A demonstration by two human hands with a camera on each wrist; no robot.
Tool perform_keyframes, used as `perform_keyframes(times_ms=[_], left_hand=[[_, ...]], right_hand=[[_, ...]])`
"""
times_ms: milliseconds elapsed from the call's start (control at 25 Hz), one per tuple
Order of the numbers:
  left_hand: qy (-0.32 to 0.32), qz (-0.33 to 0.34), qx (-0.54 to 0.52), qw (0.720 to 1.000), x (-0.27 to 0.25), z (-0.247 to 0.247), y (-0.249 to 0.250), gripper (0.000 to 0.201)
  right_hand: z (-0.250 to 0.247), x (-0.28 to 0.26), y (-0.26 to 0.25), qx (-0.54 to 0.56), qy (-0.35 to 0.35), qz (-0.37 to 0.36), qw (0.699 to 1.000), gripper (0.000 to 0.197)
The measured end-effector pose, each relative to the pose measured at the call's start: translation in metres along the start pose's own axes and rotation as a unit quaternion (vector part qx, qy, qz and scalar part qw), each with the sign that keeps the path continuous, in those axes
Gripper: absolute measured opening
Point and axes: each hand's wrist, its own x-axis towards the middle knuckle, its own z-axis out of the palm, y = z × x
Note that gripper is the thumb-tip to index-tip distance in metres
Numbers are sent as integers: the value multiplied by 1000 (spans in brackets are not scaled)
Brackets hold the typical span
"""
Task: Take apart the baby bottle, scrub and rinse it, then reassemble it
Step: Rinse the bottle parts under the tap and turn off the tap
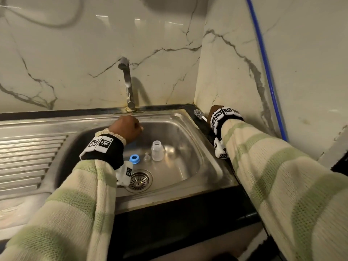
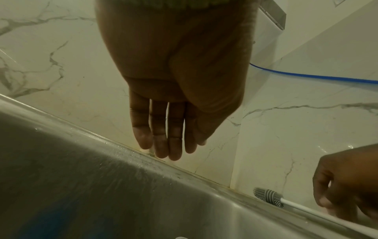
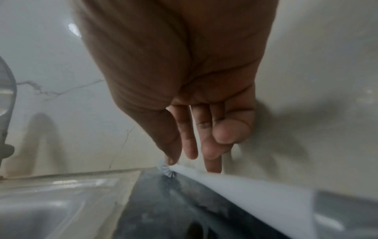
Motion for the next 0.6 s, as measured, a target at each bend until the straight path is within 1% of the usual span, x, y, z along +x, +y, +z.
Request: perform_keyframes(times_ms=[120, 160, 200, 240, 280, 320, 400, 480, 600], left_hand=[[-3, -2, -3, 1000, 1, 2, -1, 21], [-4, -7, -7, 1000, 1, 2, -2, 21], [-4, -13, -8, 1000, 2, 2, -3, 21], [-4, -20, -9, 1000, 2, 2, -4, 21], [-2, -26, -9, 1000, 1, 0, -6, 20], [-1, -31, -8, 999, 1, -1, -6, 21], [6, -42, -8, 999, 0, -3, -9, 21], [15, -57, -5, 998, -1, -5, -16, 22], [12, -74, -9, 997, 1, -3, -28, 21]], right_hand=[[-11, 1, -5, 38, 16, -22, 999, 36], [-13, 0, -9, 53, 42, -50, 996, 34], [-17, -4, -18, 58, 62, -65, 994, 28], [-18, -7, -29, 49, 84, -82, 992, 17], [-17, -9, -42, 40, 92, -92, 991, 11], [-13, -11, -54, 28, 98, -108, 989, 15], [2, -14, -83, 34, 80, -141, 986, 12], [27, -15, -113, 42, 62, -174, 982, 18], [75, -11, -134, 47, 8, -213, 976, 16]])
